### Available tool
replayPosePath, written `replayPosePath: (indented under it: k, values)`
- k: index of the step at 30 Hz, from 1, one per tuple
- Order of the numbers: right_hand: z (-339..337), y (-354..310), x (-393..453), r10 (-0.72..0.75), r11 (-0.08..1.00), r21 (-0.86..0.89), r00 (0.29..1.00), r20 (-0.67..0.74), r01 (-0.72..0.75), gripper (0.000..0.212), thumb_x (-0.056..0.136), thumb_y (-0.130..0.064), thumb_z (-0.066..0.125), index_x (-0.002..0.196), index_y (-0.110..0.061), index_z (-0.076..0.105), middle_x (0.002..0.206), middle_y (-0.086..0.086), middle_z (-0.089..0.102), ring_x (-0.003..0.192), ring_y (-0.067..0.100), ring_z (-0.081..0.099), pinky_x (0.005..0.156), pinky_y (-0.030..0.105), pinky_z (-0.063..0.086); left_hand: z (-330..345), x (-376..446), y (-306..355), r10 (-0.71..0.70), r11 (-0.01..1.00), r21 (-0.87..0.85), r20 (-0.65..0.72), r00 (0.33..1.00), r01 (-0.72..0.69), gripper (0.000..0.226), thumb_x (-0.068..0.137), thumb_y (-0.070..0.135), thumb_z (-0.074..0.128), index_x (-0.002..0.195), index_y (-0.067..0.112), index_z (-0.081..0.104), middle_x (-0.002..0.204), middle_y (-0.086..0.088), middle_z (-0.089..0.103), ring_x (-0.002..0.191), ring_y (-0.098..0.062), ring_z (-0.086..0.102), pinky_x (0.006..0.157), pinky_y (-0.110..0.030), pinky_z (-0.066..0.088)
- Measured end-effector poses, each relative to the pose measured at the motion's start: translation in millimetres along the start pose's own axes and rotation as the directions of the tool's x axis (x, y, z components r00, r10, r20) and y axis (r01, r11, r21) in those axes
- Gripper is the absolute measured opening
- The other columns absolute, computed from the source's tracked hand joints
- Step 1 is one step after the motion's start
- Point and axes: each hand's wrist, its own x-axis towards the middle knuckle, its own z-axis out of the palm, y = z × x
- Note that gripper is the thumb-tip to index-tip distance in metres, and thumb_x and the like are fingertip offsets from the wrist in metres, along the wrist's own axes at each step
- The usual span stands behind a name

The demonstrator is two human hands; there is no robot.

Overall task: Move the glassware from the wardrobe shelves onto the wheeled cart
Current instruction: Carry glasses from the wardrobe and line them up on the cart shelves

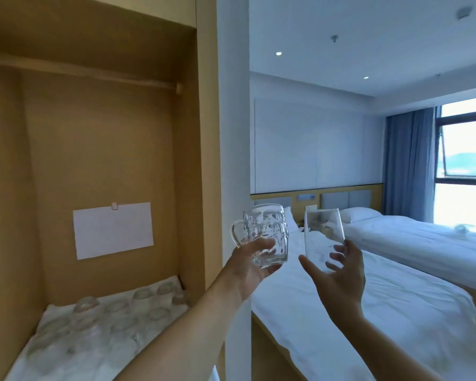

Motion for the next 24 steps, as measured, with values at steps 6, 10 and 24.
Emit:
replayPosePath:
  k: [6, 10, 24]
  values:
    - [-64, 29, 25, 0.016, 0.994, -0.102, 0.994, -0.106, -0.026, 0.093, 0.061, -0.035, 0.097, 0.137, -0.013, 0.047, 0.119, 0.002, 0.056, 0.099, 0.022, 0.061, 0.082, 0.035, 0.056, 48, 35, -51, -0.088, 0.996, 0.03, 0.11, 0.99, 0.085, 0.068, 0.067, 0.006, 0.08, 0.133, 0.01, 0.062, 0.135, -0.02, 0.063, 0.132, -0.039, 0.055, 0.106, -0.053, 0.049]
    - [-104, 54, 46, 0.02, 0.987, -0.152, 0.98, -0.198, -0.051, 0.092, 0.06, -0.036, 0.097, 0.135, -0.015, 0.048, 0.118, 0.001, 0.057, 0.099, 0.019, 0.061, 0.082, 0.035, 0.057, 81, 67, -90, -0.132, 0.991, 0.053, 0.268, 0.954, 0.122, 0.055, 0.076, 0.004, 0.077, 0.129, 0.012, 0.067, 0.134, -0.019, 0.064, 0.123, -0.034, 0.06, 0.107, -0.052, 0.048]
    - [-222, 155, 148, -0.049, 0.895, -0.409, 0.871, -0.49, -0.18, 0.09, 0.061, -0.039, 0.096, 0.132, -0.02, 0.046, 0.116, -0.003, 0.054, 0.098, 0.018, 0.062, 0.081, 0.032, 0.056, 218, 215, -224, -0.322, 0.942, 0.138, 0.622, 0.713, 0.305, 0.038, 0.071, 0.006, 0.076, 0.108, 0.012, 0.078, 0.114, -0.018, 0.07, 0.099, -0.028, 0.07, 0.093, -0.044, 0.058]
